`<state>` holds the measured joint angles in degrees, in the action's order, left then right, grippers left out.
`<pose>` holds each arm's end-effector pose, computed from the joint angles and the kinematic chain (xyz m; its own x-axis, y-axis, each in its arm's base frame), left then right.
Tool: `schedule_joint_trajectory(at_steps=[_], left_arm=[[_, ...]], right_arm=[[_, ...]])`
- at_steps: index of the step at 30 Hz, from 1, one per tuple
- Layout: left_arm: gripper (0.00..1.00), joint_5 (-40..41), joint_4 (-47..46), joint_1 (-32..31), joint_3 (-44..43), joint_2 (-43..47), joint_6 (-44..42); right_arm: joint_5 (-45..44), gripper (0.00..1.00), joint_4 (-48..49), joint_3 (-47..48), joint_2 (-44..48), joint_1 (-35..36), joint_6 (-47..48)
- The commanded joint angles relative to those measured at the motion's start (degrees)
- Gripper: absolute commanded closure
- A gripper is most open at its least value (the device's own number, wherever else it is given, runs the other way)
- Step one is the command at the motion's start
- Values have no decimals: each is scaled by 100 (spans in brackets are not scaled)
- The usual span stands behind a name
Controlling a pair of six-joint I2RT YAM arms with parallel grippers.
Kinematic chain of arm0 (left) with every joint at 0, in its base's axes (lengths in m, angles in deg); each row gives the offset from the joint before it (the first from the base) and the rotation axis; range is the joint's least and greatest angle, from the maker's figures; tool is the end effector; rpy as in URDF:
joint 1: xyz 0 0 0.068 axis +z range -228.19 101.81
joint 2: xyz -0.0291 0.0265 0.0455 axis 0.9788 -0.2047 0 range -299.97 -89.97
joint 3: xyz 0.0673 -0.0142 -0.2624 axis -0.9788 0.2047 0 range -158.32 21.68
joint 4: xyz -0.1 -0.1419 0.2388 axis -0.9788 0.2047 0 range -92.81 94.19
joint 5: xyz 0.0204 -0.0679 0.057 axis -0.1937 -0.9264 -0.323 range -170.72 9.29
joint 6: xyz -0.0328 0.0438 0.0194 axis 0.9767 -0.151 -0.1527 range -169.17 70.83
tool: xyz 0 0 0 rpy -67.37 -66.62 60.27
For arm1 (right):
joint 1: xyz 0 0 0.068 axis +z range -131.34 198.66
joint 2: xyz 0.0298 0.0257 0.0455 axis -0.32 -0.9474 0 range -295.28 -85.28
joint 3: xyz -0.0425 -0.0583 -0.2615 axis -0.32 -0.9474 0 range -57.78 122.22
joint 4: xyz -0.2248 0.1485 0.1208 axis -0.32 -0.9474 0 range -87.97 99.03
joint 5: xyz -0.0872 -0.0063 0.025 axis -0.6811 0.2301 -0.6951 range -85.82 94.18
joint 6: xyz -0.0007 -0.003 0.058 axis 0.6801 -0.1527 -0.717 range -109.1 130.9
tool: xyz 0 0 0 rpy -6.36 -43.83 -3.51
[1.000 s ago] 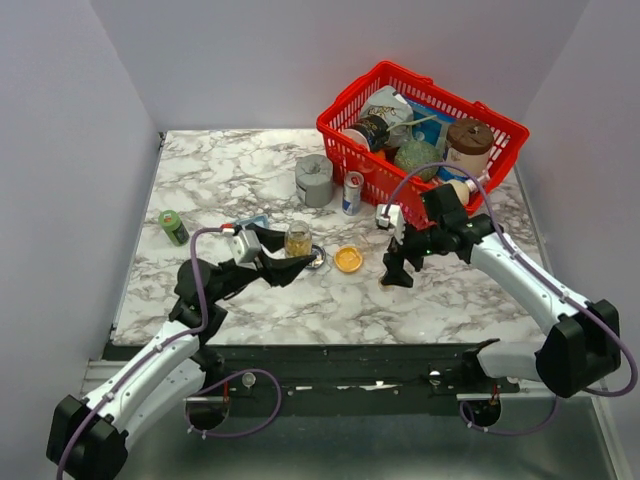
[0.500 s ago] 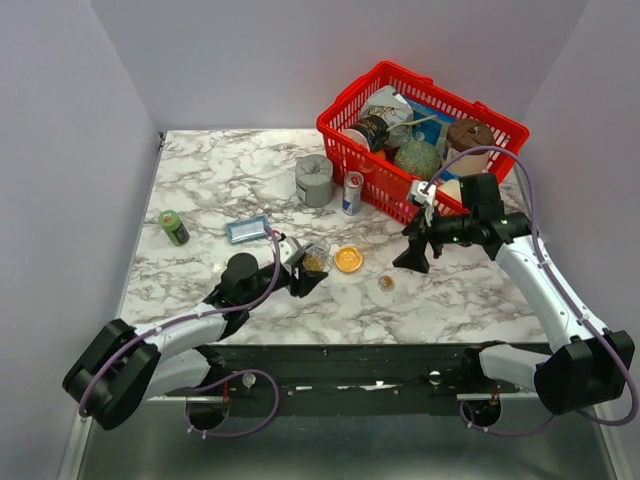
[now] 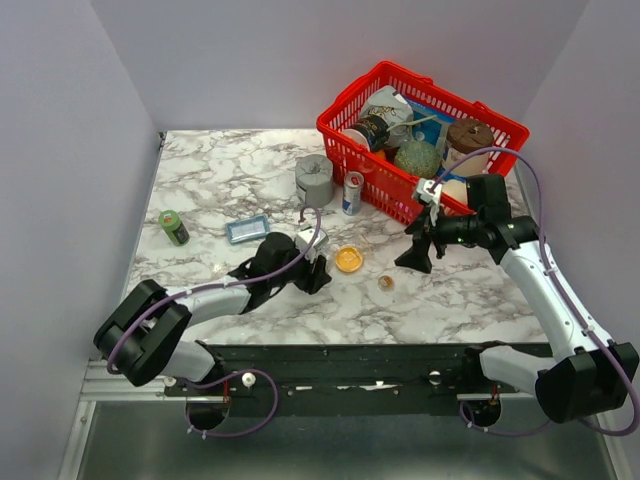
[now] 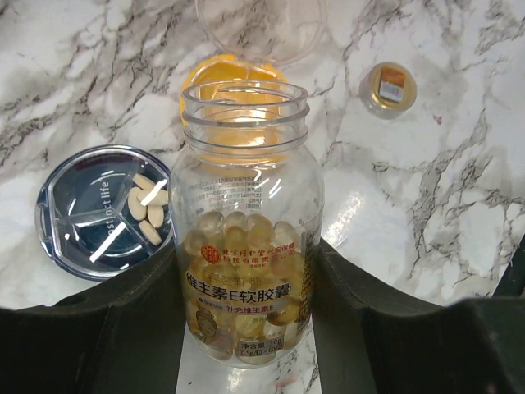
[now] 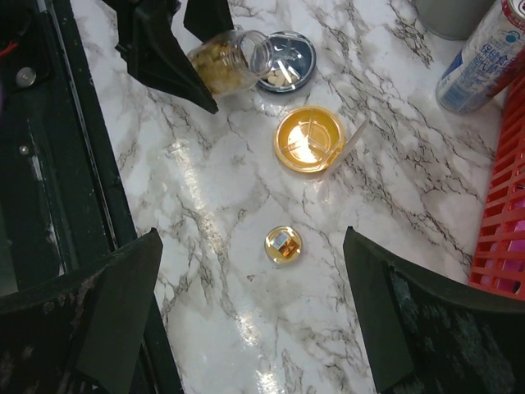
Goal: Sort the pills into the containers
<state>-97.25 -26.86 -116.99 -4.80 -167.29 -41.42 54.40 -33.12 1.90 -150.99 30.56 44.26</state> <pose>0.2171 -0.1896 0.1384 -0.4557 0.2006 -0.8672 0.7441 0.6206 -0.2474 0.2525 0.0858 0.3079 -0.2607 -0.4145 -0.8719 -0.9300 0.3502 0.1116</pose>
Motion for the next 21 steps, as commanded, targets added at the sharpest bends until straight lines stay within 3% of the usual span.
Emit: schedule_joint_trajectory(at_steps=[1,11,21], left_arm=[[100,282,1111,-92,-489,-292,33],[100,221,2536,-153,-1482,-1048,60],[100,1,3275,-224,-2150,-1452,-1]], right_arm=[[76,0,-30,96,111,-152,-180],[138,0,23,52,129,-417,-278],[181,0,23,44,146,-434,-278]])
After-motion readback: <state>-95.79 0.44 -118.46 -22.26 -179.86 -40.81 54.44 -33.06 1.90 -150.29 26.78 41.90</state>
